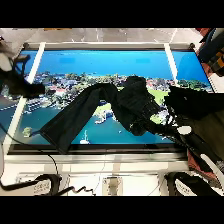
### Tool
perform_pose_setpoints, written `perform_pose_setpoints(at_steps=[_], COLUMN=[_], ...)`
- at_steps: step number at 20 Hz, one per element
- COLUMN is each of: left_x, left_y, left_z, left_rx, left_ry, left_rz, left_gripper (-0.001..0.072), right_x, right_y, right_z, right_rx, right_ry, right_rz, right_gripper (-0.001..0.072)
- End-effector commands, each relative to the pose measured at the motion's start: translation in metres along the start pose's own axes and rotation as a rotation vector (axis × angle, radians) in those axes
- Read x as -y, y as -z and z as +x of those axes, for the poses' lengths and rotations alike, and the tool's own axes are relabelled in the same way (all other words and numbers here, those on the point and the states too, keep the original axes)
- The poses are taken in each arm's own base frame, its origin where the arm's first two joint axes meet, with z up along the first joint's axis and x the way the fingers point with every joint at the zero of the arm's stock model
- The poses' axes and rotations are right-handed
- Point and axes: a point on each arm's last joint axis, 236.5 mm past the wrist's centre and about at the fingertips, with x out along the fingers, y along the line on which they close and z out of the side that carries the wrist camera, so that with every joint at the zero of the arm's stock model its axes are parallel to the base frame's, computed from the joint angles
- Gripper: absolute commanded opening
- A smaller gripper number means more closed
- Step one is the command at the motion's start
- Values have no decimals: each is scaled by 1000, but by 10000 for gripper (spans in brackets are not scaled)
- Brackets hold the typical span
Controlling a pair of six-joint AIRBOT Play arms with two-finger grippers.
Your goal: Fold the clothes and pants, and hang the long-sleeved shirts on hangers.
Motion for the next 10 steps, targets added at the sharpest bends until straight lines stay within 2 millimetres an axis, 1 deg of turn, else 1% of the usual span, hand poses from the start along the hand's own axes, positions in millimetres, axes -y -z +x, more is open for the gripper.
perform_pose_setpoints(at_steps=[1,4,6,7,8,9,10], left_x=[2,4,13,19,27,38,48], left_y=[70,146,193,209,220,225,225], left_z=[23,56,81,91,101,110,116], left_rx=[-27,-90,-189,-229,-259,-276,-281], left_ry=[90,97,115,134,164,204,245], left_rz=[-79,-130,-144,-152,-165,-188,-213], left_gripper=[15,15,16,53,269,438,438], right_x=[-3,-3,-3,-3,-3,-3,-3], right_y=[-4,-3,-3,-3,-3,-2,-2], right_z=[0,0,0,0,0,0,0], right_rx=[9,8,7,7,6,4,5], right_ry=[-3,-3,-4,-4,-4,-5,-5], right_rz=[-29,-29,-29,-29,-29,-29,-28], right_gripper=[33,33,33,33,33,33,33])
